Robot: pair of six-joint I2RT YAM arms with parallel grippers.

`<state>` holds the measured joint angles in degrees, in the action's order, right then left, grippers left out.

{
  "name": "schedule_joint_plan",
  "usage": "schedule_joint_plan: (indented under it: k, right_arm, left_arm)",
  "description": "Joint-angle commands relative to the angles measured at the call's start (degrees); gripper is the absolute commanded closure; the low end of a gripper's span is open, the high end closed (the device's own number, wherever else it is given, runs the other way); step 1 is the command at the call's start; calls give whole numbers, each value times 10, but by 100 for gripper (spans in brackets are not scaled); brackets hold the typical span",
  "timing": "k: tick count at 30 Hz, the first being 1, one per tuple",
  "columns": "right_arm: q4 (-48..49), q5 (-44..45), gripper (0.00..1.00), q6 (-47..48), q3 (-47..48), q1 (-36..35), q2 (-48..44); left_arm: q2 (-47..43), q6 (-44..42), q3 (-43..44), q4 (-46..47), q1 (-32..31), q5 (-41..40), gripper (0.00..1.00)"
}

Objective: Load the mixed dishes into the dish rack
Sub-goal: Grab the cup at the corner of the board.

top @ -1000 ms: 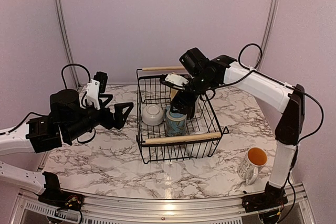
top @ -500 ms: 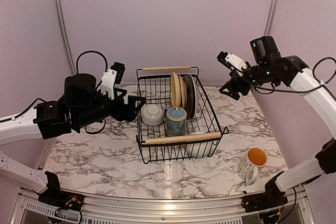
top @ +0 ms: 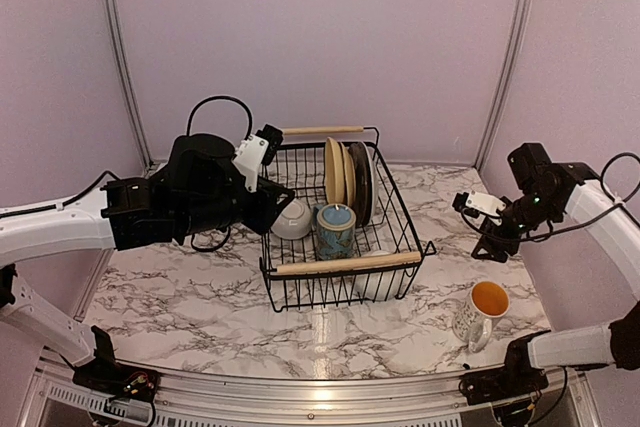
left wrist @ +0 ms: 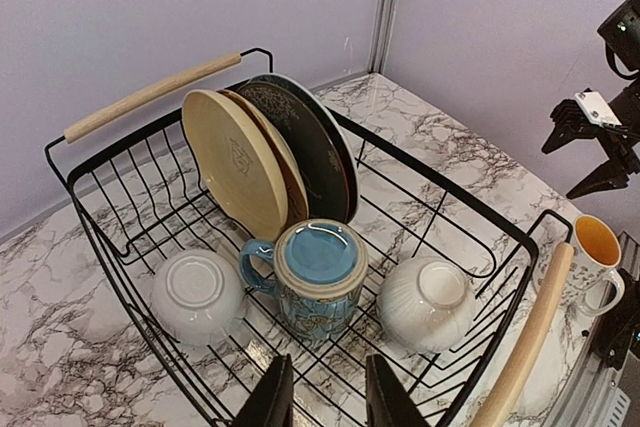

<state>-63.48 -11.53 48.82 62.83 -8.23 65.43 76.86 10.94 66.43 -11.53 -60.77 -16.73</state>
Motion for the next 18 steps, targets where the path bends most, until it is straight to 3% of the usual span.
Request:
schedule_joint_plan:
  k: [1,7,8,11,12,18]
  right_arm:
    - [-56,21,30,69,-15,26,-30]
    - [-80,79,33,96,-49,30,-48]
    - [-85,86,33,96,-51,31,-47]
    - [-97,93,33,93,-56,31,-46]
    - [-98,94,33,88,-57,31,-45]
    - [-101,76,35,73,-65,31,-33]
  left_arm:
    - [1,16,14,1,-6,-15,72]
    - [-7,20,-25,97,6,13,53]
    - [-8,26,-31,108,9,14,45]
    - [-14,53,-50,162,13,-5,7]
    - [-18,58,-57,179,15,1,2]
    - [-20,60,-61,199,17,71,3]
